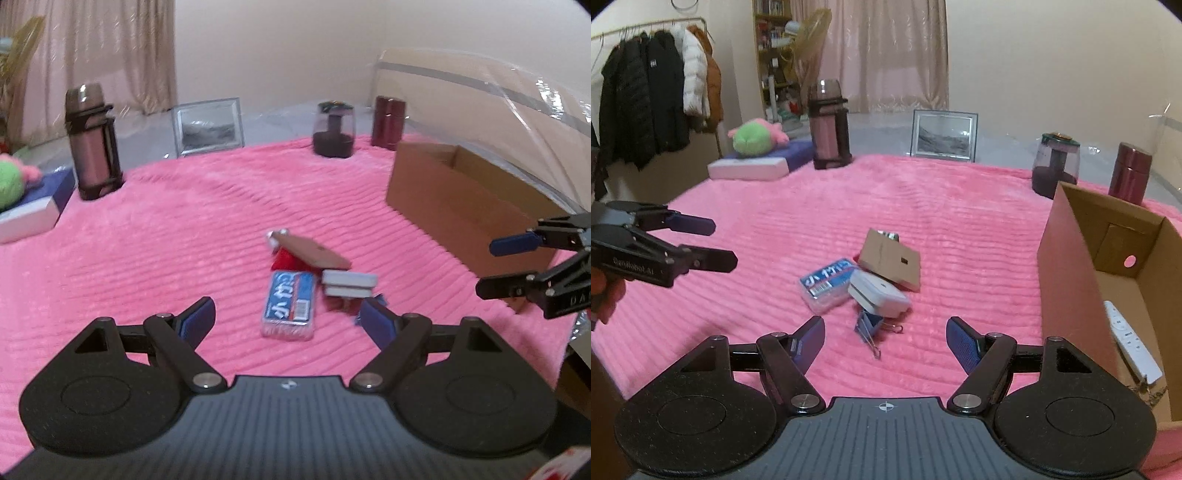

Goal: Organize rigid objects
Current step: 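Move both open tools back toward the remaining items, then grasp the blue binder clip with the right tool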

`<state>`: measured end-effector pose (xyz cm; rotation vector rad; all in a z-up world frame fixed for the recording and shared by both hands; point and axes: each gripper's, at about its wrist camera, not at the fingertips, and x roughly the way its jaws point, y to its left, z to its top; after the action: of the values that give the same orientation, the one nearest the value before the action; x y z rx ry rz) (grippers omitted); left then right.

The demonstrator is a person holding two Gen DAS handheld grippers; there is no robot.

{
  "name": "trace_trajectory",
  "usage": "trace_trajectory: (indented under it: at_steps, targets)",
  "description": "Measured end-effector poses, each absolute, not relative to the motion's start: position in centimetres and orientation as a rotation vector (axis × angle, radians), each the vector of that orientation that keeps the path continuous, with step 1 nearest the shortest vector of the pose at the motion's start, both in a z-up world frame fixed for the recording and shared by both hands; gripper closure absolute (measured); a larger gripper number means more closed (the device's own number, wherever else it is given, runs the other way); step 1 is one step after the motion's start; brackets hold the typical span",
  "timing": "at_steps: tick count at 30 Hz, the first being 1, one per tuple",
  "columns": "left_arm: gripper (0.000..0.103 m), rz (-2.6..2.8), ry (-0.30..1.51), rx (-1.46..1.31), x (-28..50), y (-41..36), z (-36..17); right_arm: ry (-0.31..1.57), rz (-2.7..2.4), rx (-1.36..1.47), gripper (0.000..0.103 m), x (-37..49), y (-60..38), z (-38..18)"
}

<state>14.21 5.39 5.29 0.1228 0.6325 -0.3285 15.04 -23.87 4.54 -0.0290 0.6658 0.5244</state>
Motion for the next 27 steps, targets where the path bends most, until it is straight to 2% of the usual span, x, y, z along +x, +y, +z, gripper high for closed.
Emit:
trace_trajectory:
  at_steps: [13, 15, 17, 27]
  targets:
    - [0.020, -0.331, 0.679, 0.143, 17.2, 5.4, 0.4, 0.597, 0.507, -0.342, 0.034, 15.8, -17.4, -1.6]
    - [0.020, -0.337, 0.689, 0.151, 17.5, 5.2, -0.3, 0.585, 0.499, -0.382, 0.037, 16.0, -16.5, -2.5]
    - [0.020, -0.341, 0.697, 0.153, 17.9, 5.2, -0.8, 0.578, 0.481, -0.420, 0.048, 16.4, -15.5, -3.2]
    - [0.020, -0.369, 0.718, 0.125, 19.2, 5.4, -2.5, 0.556, 0.460, -0.603, 0.058, 17.5, -12.0, -6.3]
